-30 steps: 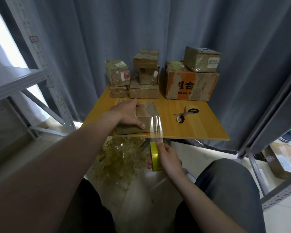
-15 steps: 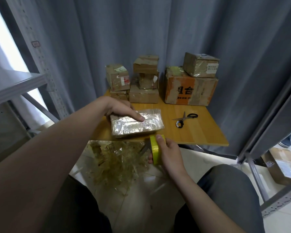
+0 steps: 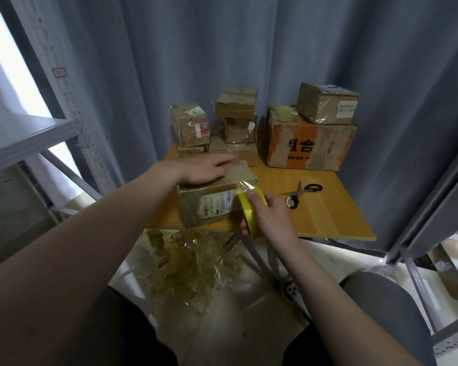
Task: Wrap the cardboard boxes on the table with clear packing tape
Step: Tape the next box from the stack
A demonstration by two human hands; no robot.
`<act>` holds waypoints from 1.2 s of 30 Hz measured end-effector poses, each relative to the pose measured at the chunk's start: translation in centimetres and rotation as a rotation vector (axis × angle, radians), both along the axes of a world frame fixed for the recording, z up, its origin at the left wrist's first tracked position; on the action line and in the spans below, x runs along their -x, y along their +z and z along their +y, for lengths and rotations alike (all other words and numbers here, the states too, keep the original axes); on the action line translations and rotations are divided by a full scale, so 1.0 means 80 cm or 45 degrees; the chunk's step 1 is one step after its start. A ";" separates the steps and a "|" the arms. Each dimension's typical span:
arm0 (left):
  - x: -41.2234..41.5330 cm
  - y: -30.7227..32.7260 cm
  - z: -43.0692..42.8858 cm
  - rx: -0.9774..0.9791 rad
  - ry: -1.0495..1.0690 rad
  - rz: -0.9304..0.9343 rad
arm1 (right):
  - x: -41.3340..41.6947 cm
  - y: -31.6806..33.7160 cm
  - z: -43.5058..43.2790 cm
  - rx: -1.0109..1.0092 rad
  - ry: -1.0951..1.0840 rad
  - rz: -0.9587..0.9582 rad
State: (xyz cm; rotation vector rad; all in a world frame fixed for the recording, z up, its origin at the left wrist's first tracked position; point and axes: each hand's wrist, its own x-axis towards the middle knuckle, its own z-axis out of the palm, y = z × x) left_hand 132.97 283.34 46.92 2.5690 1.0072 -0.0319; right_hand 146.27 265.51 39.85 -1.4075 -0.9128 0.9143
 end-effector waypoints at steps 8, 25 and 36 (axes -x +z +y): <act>-0.010 -0.019 0.006 -0.204 -0.025 0.138 | -0.009 0.010 0.020 0.105 0.018 -0.109; 0.003 -0.025 -0.014 -0.322 -0.384 0.118 | -0.007 0.009 0.020 0.144 -0.007 -0.122; 0.004 -0.008 -0.006 -0.001 -0.448 -0.166 | -0.011 0.041 -0.029 -0.045 0.051 -0.002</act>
